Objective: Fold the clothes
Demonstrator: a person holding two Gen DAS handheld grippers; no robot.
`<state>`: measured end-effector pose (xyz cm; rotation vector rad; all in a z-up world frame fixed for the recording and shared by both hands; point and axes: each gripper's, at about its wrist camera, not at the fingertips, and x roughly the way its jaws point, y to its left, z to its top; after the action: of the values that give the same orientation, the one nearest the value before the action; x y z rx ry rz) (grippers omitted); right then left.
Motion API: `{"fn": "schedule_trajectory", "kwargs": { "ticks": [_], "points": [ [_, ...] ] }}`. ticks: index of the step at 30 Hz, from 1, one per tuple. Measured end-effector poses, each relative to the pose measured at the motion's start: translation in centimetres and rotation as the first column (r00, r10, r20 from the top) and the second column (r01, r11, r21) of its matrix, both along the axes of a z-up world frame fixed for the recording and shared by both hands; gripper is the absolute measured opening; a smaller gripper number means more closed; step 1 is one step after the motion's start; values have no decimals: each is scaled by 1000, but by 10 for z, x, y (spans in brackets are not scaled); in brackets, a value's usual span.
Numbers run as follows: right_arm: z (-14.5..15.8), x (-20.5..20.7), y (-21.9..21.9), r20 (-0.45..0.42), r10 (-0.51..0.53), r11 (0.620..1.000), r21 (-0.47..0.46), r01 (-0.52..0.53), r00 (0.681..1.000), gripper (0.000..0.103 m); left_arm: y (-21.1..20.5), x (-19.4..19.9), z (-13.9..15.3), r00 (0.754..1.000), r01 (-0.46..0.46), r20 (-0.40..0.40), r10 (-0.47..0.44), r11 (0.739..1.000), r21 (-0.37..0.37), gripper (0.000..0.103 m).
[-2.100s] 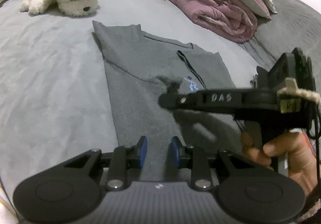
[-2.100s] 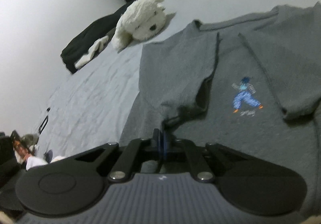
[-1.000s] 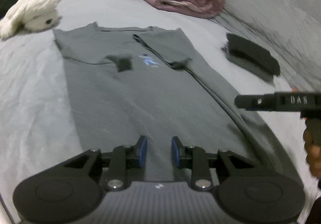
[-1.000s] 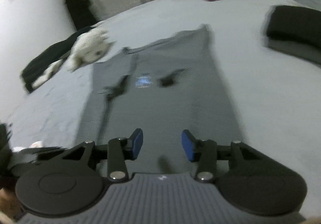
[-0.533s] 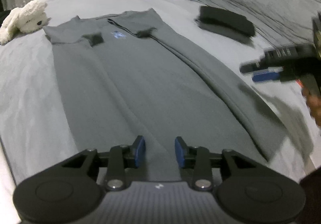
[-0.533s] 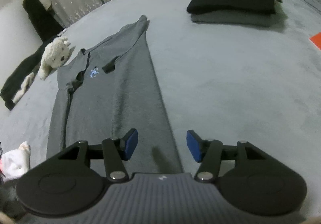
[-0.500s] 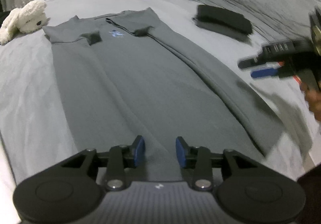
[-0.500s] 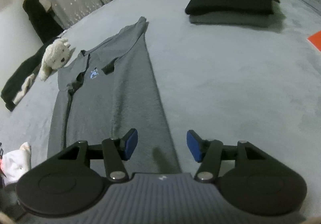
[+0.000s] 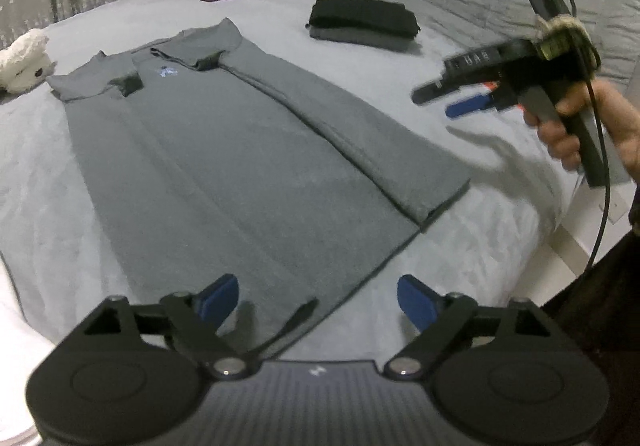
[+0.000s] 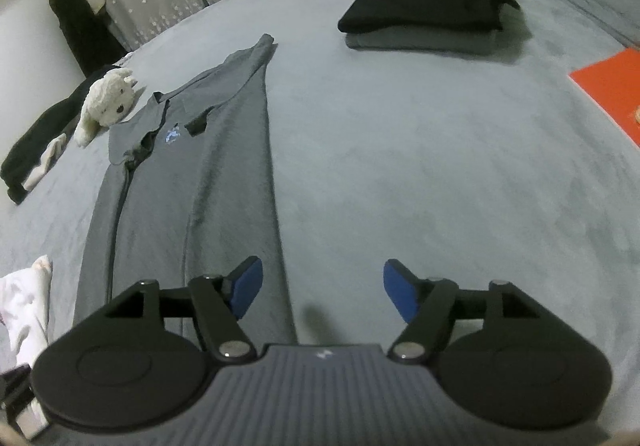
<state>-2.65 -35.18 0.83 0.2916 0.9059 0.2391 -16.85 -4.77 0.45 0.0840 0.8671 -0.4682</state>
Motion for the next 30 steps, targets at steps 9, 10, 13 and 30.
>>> {"fn": "schedule_trajectory", "kwargs": {
  "ticks": [9,10,13,30],
  "points": [
    [-21,-4,-21,-109,96,977,199,-73,989,72,46,4,16,996,-55,-72,45,988,-142,98],
    [-22,-4,-23,-117,105,971,227,-77,988,73,54,6,15,993,-63,-106,44,982,-176,98],
    [-24,-3,-29,-123,130,955,281,-91,984,75,77,13,6,974,-145,-210,86,949,-282,98],
    [-40,3,-42,-140,338,848,473,-237,930,76,125,25,-55,871,-365,-488,48,727,-581,95]
  ]
}}
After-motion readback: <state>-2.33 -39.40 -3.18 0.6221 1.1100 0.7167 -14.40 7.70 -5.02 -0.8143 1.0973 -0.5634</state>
